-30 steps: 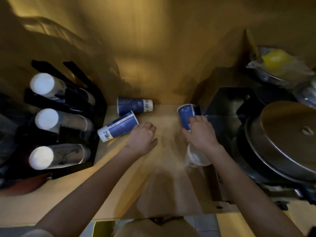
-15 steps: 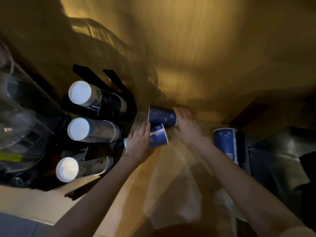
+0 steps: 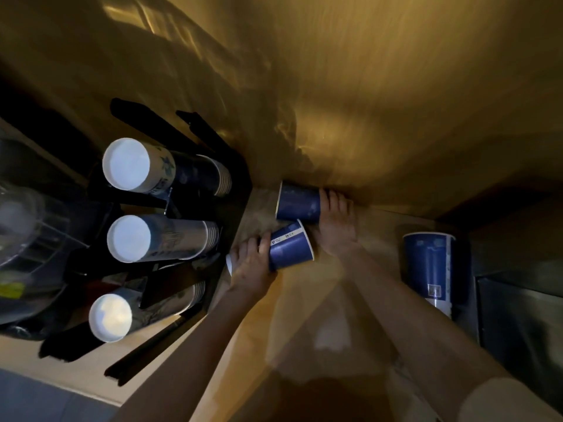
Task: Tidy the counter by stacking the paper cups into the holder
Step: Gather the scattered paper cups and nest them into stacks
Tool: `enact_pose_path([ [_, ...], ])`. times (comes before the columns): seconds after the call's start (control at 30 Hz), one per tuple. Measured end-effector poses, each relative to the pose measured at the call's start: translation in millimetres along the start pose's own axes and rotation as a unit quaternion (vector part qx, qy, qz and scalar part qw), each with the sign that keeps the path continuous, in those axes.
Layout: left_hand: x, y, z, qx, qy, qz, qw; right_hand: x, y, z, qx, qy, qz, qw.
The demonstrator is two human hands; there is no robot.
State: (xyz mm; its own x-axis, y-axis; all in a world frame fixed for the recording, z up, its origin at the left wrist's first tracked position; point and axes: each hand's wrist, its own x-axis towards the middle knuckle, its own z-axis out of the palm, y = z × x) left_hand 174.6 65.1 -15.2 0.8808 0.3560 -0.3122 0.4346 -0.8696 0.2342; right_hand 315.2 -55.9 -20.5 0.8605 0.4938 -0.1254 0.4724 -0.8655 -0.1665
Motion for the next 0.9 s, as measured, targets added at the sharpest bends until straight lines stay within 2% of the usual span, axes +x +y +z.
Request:
enact_pose_path([
  [0.2, -9, -4, 10, -0.006, 0.020, 0.021, 1.000, -7, 6, -1, -0.012, 0.000, 0.010, 1.000],
  [0.3, -13, -6, 10, -0.021, 0.016, 0.027, 0.999, -13, 12, -8, 0.074, -0.013, 0.061, 0.995],
  [0.37, -14, -6, 8, -0.037, 0.002, 0.015, 0.999, -24, 16, -14, 0.201, 0.009, 0.104, 0.974],
  [0.43, -16, -5, 5, -0.054, -0.022, 0.001, 0.998, -42, 15, -21, 0.330, 0.034, 0.147, 0.932],
  [0.5, -19, -4, 4, -0.066, -0.037, -0.007, 0.997, -63, 11, -26, 0.412, 0.055, 0.178, 0.892],
  [0.73, -33, -3, 1, -0.116, -0.014, -0.037, 0.992, -141, -3, -9, 0.504, 0.088, 0.229, 0.828],
  [0.9, -44, 10, -14, -0.246, 0.079, -0.037, 0.965, -160, -3, 2, 0.504, 0.060, 0.231, 0.830],
])
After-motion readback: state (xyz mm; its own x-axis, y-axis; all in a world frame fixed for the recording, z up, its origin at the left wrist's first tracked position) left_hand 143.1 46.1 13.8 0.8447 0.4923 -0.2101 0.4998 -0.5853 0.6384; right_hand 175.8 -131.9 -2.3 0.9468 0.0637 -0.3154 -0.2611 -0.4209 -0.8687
